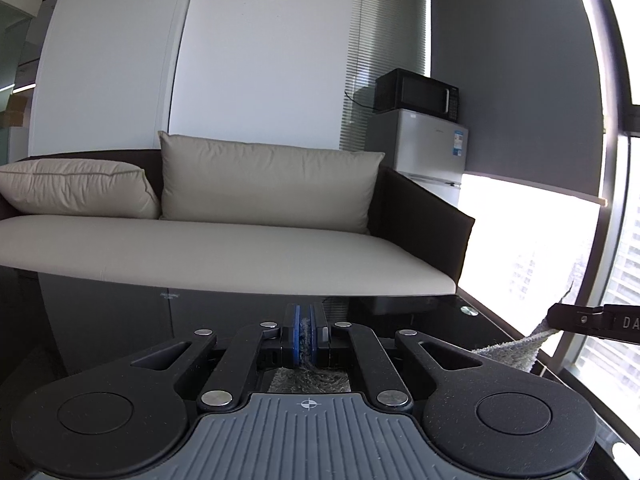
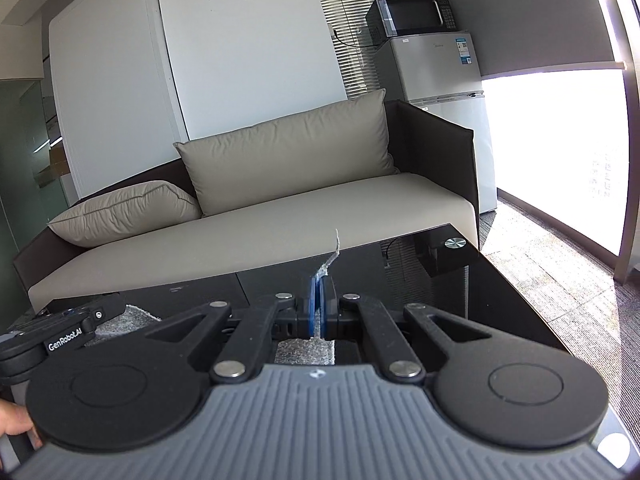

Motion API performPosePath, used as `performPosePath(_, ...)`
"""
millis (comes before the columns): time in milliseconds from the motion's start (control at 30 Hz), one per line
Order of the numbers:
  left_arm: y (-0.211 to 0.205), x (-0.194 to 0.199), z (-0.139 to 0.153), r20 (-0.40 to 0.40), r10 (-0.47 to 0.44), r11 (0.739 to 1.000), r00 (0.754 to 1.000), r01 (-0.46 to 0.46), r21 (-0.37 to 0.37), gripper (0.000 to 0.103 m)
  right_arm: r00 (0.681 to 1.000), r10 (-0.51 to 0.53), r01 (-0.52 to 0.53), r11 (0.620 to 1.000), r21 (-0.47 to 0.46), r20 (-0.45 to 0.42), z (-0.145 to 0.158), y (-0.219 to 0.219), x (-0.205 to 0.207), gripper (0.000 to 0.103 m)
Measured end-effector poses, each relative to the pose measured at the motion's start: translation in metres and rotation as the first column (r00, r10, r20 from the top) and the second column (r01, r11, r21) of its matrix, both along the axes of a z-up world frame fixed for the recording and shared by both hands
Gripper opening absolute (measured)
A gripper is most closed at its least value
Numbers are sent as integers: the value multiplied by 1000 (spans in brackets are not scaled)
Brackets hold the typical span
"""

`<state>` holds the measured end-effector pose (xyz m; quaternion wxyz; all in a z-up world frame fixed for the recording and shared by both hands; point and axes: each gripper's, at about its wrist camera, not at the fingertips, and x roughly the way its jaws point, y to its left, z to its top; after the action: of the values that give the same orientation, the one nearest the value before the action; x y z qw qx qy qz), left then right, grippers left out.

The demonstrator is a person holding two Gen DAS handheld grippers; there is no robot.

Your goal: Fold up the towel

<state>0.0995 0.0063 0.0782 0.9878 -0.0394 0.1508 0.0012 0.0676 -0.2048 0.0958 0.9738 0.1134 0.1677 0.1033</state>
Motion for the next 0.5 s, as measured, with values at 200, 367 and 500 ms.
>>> performPosePath(200,3,15,-16,-54,-16,1000,998,15,-6,5,999,-3,3,1000,-16,-32,-23,2,29,2)
performPosePath(367,8,28,-25,-89,-19,1000,996,19,-5,5,994,34,-38,999,-34,-108,-45,9,55,2)
performPosePath(500,13,37,-32,-122,-20,1000,992,19,-8,5,986,47,-52,998,-21,-161,-59,10,70,3)
